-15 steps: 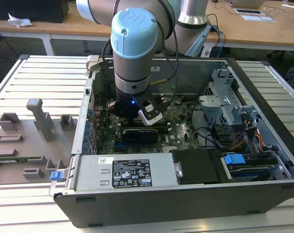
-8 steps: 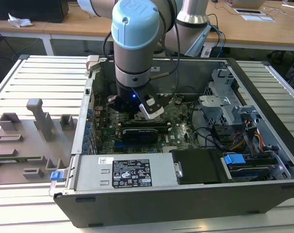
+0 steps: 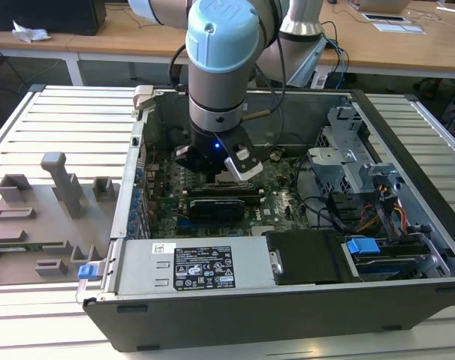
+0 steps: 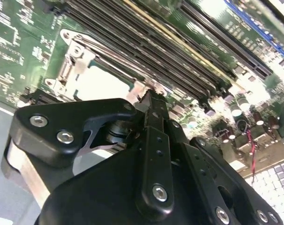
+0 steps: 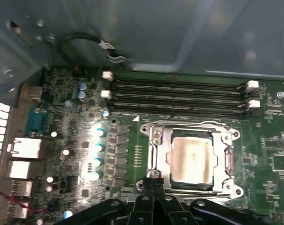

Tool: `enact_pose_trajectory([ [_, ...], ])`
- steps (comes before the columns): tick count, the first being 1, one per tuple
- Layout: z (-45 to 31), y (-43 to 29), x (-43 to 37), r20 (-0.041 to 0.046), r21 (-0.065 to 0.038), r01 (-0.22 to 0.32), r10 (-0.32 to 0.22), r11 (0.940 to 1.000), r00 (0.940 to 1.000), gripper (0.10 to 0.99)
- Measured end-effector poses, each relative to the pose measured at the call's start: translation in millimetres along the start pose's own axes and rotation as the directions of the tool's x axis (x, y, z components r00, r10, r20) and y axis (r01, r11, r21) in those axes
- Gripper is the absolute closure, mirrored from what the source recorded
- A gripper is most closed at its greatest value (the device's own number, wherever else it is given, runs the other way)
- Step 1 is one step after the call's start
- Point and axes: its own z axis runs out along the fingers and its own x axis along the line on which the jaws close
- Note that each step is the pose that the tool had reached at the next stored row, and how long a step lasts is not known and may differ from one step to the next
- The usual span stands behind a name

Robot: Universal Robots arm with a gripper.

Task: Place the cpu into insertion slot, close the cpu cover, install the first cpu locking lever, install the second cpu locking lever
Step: 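Install the second cpu locking lever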

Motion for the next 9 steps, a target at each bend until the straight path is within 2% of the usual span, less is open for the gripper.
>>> enact_pose_trajectory([
  [1, 0.2, 0.7, -1.9, -0.0007, 0.005, 0.000, 0.000, 1.0000, 1.0000, 0.976],
  [3, 1.0, 3.6, -8.7, -0.0036, 0.024, 0.000, 0.000, 0.9997, 1.0000, 0.976],
  [5, 1.4, 5.5, -14.1, -0.0063, 0.038, -0.001, 0.001, 0.9993, 1.0000, 0.976],
  [6, 1.5, 6.2, -16.1, -0.0070, 0.044, -0.001, 0.001, 0.9990, 1.0000, 0.976],
  [7, 1.7, 6.8, -17.9, -0.0080, 0.056, -0.001, 0.001, 0.9984, 1.0000, 0.976],
  [9, 1.3, 7.0, -18.2, -0.0090, 0.072, -0.001, 0.002, 0.9974, 1.0000, 0.976],
])
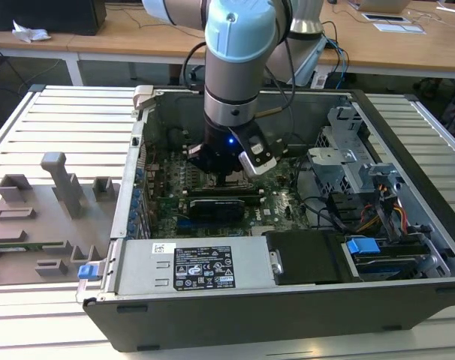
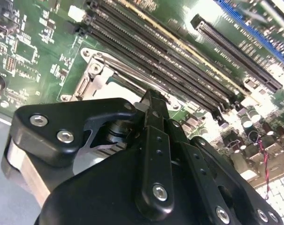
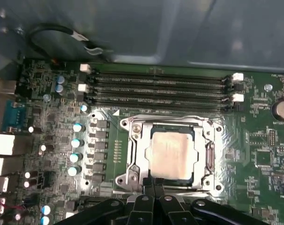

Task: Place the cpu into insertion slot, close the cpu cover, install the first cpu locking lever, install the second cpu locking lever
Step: 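Install the second cpu locking lever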

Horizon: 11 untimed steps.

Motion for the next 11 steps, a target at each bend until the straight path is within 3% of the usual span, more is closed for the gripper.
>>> enact_pose_trajectory([
  [1, -0.9, 0.1, -0.1, -0.0008, 0.011, 0.000, 0.000, 0.9999, 1.0000, 0.976],
  [5, -8.6, 1.2, -0.4, -0.0025, 0.036, 0.000, 0.000, 0.9993, 1.0000, 0.976],
  [11, -34.5, 4.7, -0.5, -0.0027, 0.040, 0.000, 0.000, 0.9992, 1.0000, 0.976],
])
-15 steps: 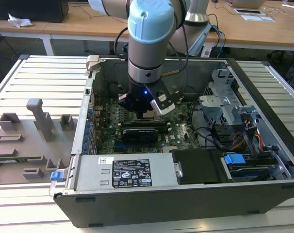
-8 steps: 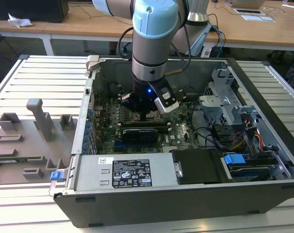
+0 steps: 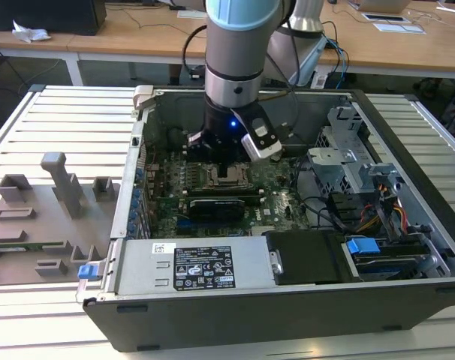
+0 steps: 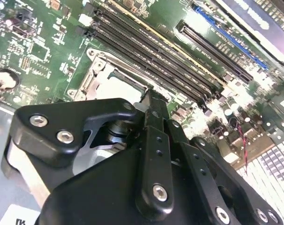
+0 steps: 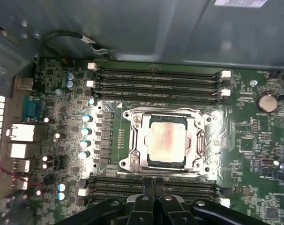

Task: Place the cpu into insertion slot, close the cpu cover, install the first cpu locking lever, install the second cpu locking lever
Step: 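Install the second cpu locking lever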

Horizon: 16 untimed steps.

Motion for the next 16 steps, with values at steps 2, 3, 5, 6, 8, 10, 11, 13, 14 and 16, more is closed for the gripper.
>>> enact_pose_trajectory([
  [2, -7.5, 0.7, -0.2, 0.0000, 0.000, 0.000, 0.000, 1.0000, 1.0000, 0.976],
  [3, -11.2, 1.0, -0.2, -0.0001, 0.000, 0.000, 0.000, 1.0000, 1.0000, 0.976],
  [5, -16.5, 1.6, -0.3, 0.0000, 0.000, 0.000, 0.000, 1.0000, 1.0000, 0.976],
  [6, -19.2, 1.8, -0.3, 0.0000, 0.000, 0.000, 0.000, 1.0000, 1.0000, 0.976],
  [8, -28.9, 2.8, -0.3, -0.0001, 0.000, 0.000, 0.000, 1.0000, 1.0000, 0.976],
  [10, -38.1, 3.7, -0.3, 0.0000, 0.000, 0.000, 0.000, 1.0000, 1.0000, 0.976],
  [11, -44.0, 4.2, -0.3, 0.0000, 0.000, 0.000, 0.000, 1.0000, 1.0000, 0.976],
  [13, -49.6, 4.8, -0.3, 0.0000, 0.000, 0.000, 0.000, 1.0000, 1.0000, 0.976],
  [14, -52.8, 5.1, -0.3, 0.0000, 0.000, 0.000, 0.000, 1.0000, 1.0000, 0.976],
  [16, -58.6, 5.6, -0.3, 0.0000, 0.000, 0.000, 0.000, 1.0000, 1.0000, 0.976],
])
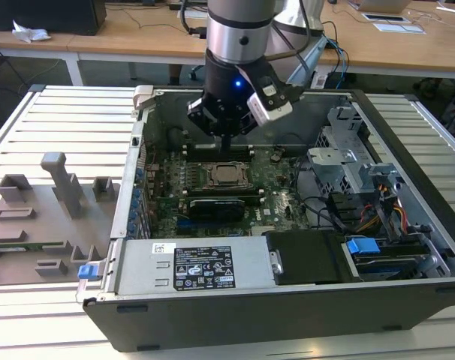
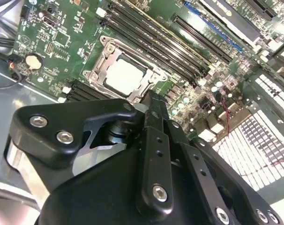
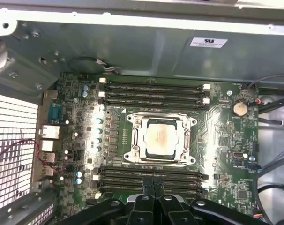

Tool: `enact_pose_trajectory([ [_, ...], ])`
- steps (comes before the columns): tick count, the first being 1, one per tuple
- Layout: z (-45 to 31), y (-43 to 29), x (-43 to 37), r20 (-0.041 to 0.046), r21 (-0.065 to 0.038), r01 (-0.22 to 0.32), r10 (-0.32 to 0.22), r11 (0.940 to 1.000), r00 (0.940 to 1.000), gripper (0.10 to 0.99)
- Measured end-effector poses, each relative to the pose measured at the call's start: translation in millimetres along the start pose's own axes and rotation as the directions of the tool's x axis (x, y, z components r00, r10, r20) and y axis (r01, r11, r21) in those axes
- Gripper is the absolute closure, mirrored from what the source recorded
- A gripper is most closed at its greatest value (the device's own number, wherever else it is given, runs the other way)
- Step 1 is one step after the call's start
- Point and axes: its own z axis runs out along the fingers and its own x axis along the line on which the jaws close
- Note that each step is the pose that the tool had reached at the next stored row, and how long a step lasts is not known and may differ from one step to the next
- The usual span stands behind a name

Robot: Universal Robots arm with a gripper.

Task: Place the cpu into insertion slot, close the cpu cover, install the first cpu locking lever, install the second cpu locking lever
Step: 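Install the second cpu locking lever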

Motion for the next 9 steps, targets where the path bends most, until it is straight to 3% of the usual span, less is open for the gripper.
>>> enact_pose_trajectory([
  [9, -2.1, 0.2, 0.0, 0.0001, -0.001, 0.000, 0.000, 1.0000, 1.0000, 0.976],
])
